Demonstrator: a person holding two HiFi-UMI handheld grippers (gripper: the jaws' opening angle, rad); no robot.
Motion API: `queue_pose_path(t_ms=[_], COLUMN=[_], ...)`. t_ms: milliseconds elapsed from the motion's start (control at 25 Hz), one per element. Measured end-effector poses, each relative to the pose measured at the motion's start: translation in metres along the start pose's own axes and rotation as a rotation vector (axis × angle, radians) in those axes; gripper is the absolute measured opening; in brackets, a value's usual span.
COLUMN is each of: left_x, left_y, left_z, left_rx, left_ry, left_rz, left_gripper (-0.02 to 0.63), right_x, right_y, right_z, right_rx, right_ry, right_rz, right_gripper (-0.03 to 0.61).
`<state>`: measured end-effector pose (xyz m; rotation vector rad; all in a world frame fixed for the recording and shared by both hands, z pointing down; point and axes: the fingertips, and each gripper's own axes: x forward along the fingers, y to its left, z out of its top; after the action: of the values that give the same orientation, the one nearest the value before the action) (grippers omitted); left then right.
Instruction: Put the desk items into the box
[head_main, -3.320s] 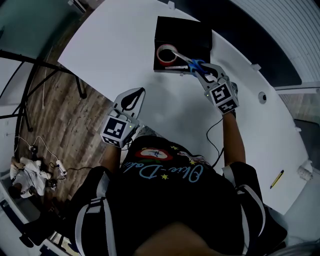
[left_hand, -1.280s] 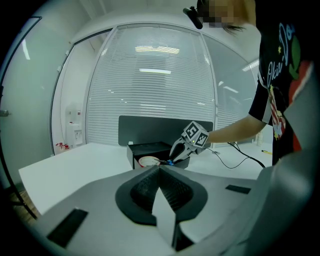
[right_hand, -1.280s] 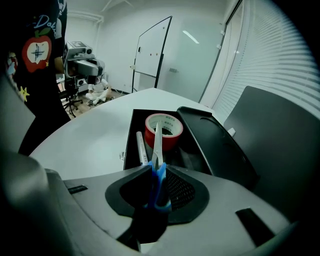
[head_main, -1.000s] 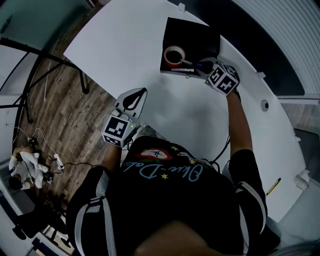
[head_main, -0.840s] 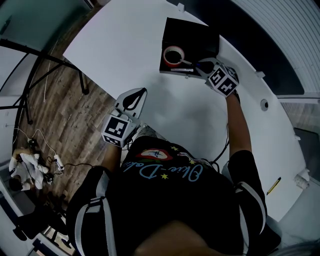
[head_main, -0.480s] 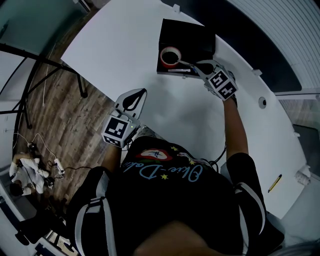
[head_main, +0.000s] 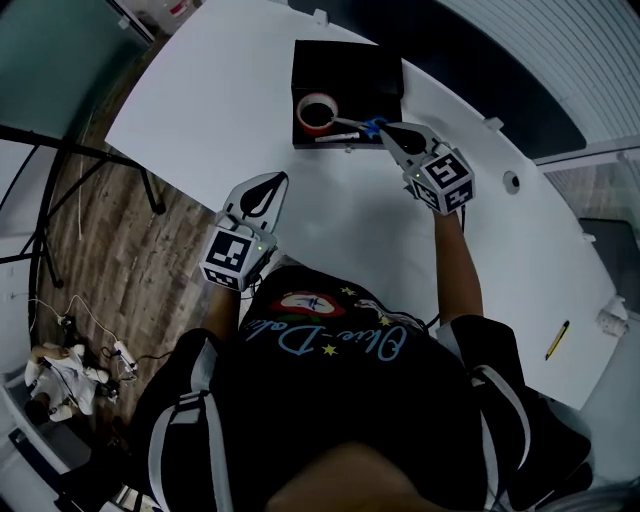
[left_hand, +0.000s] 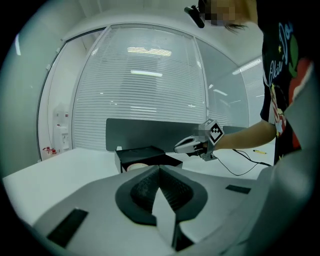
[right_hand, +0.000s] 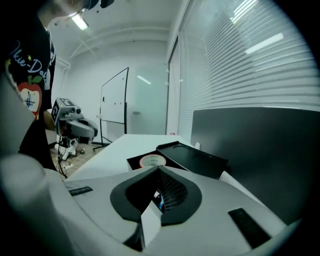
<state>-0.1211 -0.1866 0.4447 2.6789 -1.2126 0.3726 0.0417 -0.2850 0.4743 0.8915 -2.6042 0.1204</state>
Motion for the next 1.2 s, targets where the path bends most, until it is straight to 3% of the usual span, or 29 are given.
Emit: queue_pose_path(t_ms=[400,800,1200], left_x=[0.036,0.051,0.056], left_y=[-0.027,-0.077,-0.117], left_z=[0.019,0.037,0.049], left_rx=[0.049,0.081,0.081], left_ry=[-0.027,-0.013,-0.024], left_rz=[-0.145,-0.330,-0.443], left_gripper=[-0.003,-0.003,-0.003], right_x=[-0.072,-0.122,-0.160], right_y=[0.014,0.024,0.029], right_z=[0.036,0.042,0.038], right_rx=[0.151,0.164,0.252], right_ry=[-0.208,-0.220,-0.296], right_rz=[-0.123,-0.176,-0.260], right_gripper=[0.015,0.015,0.015])
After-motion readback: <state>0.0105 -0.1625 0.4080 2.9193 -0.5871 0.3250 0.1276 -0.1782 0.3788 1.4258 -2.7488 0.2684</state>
